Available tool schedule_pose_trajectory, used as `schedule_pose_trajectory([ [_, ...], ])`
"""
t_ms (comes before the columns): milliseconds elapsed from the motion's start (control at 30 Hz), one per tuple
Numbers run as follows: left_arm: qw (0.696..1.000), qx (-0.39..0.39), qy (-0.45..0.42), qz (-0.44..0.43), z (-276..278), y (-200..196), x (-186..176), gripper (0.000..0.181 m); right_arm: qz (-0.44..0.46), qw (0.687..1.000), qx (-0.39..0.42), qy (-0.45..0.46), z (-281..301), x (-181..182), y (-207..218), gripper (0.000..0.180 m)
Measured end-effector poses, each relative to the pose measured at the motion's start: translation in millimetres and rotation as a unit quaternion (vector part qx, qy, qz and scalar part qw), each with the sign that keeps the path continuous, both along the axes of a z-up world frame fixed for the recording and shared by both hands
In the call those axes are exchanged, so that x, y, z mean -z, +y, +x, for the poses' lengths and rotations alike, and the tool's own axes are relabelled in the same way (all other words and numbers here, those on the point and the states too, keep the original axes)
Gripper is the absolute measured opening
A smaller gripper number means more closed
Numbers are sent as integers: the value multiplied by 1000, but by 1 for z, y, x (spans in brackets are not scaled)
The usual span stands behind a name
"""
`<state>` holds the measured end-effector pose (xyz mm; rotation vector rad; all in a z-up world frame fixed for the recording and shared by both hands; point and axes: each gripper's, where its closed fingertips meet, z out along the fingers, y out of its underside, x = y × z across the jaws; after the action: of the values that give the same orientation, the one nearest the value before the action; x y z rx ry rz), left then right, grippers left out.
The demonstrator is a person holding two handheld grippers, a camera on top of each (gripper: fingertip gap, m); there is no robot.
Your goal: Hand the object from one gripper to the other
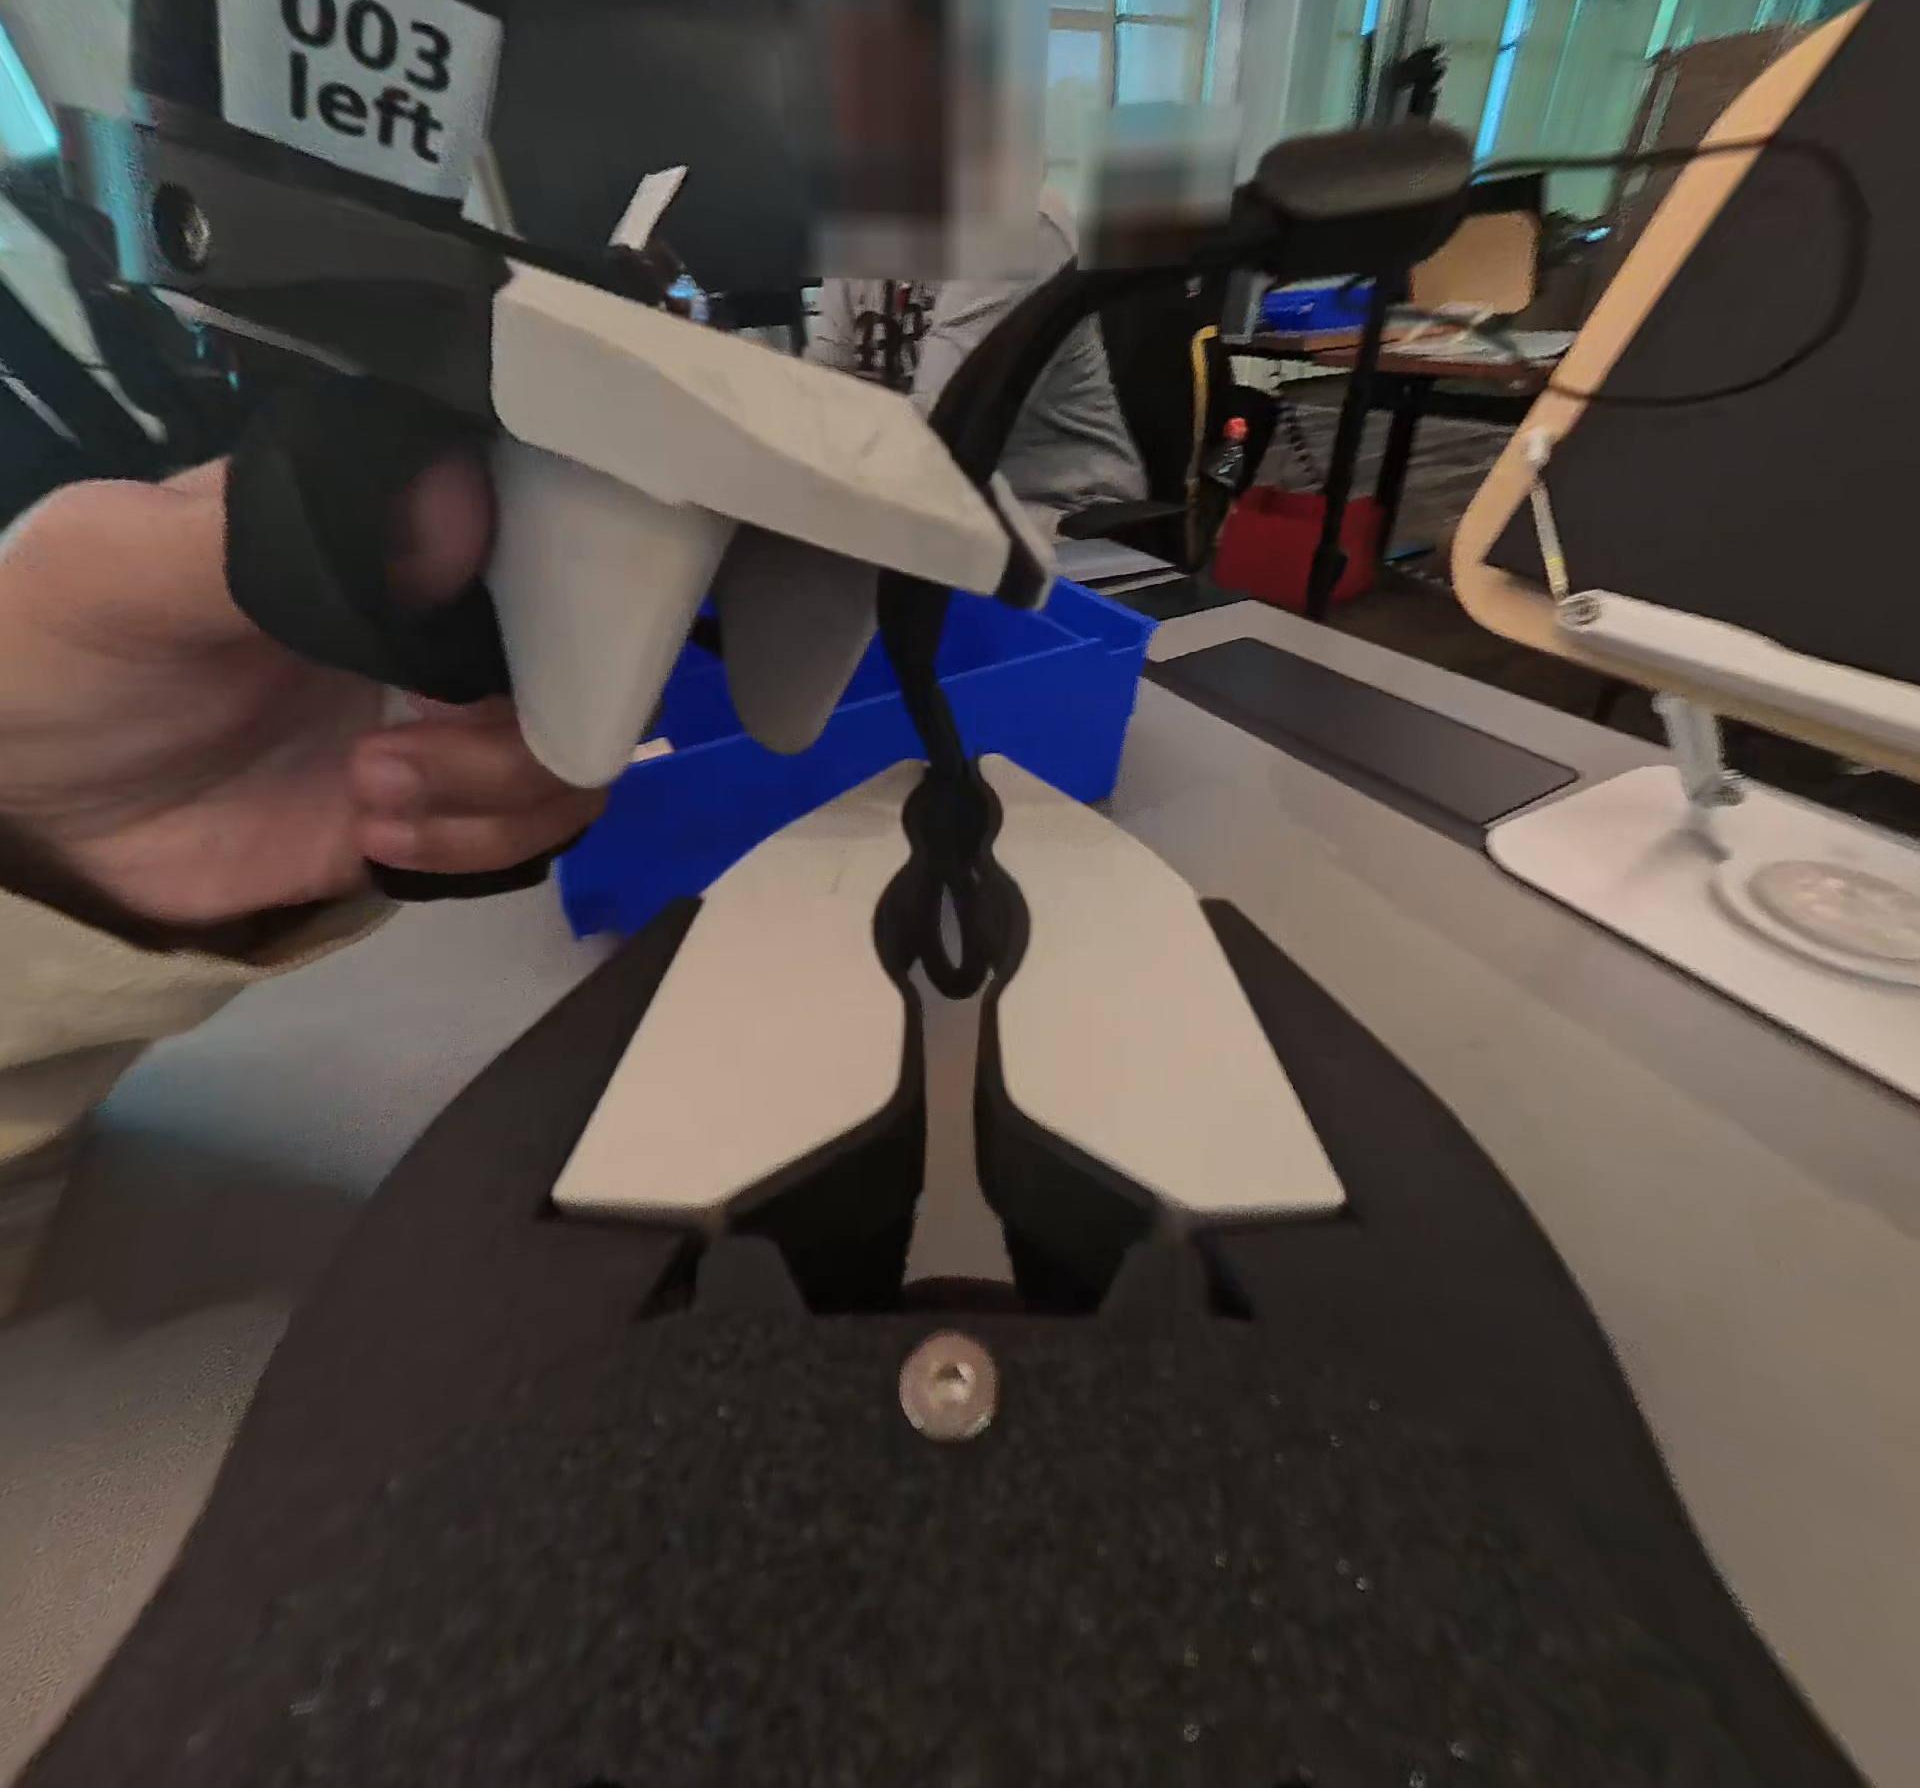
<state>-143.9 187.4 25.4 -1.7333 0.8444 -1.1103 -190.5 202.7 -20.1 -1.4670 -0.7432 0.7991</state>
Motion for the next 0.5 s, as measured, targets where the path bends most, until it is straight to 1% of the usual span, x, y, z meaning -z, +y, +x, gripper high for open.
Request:
schedule_pose_trajectory([
  [100, 999, 17, -26, -16, 0, -1, -4, 5, 1, 1000, -2, -8, 6, -2, -1, 2],
  [167, 999, 34, -25, -18, -1, -2, -3, 5, -16, 1000, -17, -8, 10, -2, -1, 2],
  [233, 999, 40, -13, -19, -4, -2, -1, 5, -27, 998, -38, -30, 13, 0, -3, 2],
  [267, 999, 36, -9, -15, -7, 0, -1, 8, -27, 997, -46, -49, 16, 1, -4, 2],
  [367, 999, 42, 22, -16, -15, 3, 1, 27, -19, 989, -61, -130, 31, 5, -8, 2],
  [433, 997, 45, 56, -5, -24, 5, 4, 33, 2, 981, -52, -187, 45, 5, -7, 2],
  [500, 994, 47, 94, 14, -35, 6, 7, 34, 8, 968, -57, -243, 59, 8, -12, 2],
])
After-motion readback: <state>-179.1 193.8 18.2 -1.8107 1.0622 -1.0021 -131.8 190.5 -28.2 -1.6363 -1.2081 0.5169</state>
